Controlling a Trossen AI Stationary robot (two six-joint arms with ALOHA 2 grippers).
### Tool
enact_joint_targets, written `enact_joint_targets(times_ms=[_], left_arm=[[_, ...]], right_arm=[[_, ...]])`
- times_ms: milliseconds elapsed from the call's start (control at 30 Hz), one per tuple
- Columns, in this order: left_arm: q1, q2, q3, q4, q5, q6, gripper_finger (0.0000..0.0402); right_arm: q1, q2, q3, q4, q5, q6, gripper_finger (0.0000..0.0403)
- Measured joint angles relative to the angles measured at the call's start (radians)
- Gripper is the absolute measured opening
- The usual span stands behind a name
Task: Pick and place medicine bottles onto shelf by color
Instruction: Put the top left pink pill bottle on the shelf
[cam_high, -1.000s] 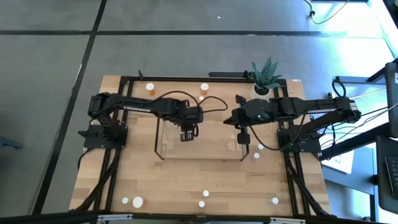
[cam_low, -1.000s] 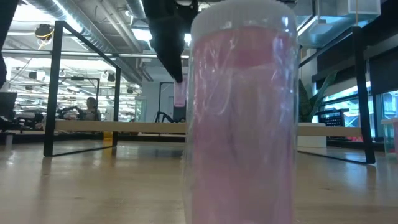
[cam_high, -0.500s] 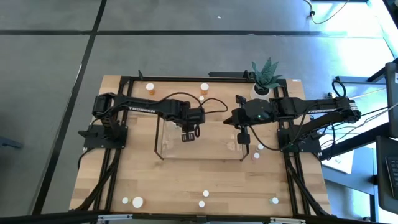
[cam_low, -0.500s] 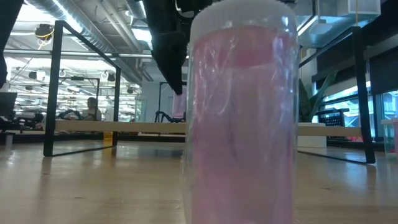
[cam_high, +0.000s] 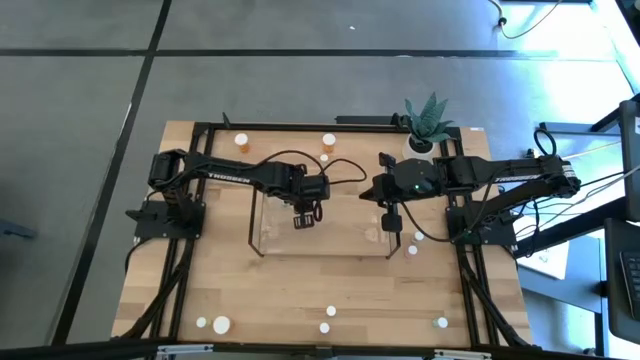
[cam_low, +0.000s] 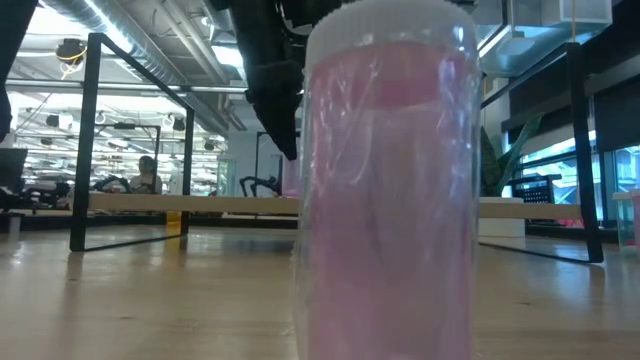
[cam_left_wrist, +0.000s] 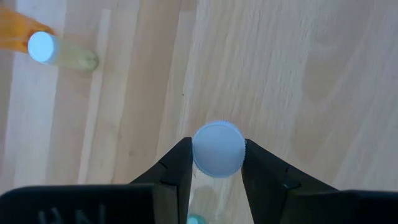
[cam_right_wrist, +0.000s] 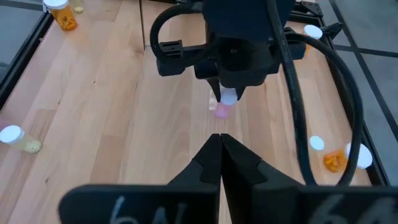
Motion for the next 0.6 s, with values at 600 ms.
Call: enact_joint_targets(times_ms=[600], left_arm=[[0.008,0.023,-0.002,0.014,-0.001,-0.03,0.0106]], right_arm=[[0.0,0.0,0.0,0.0,0.0,0.0,0.001]])
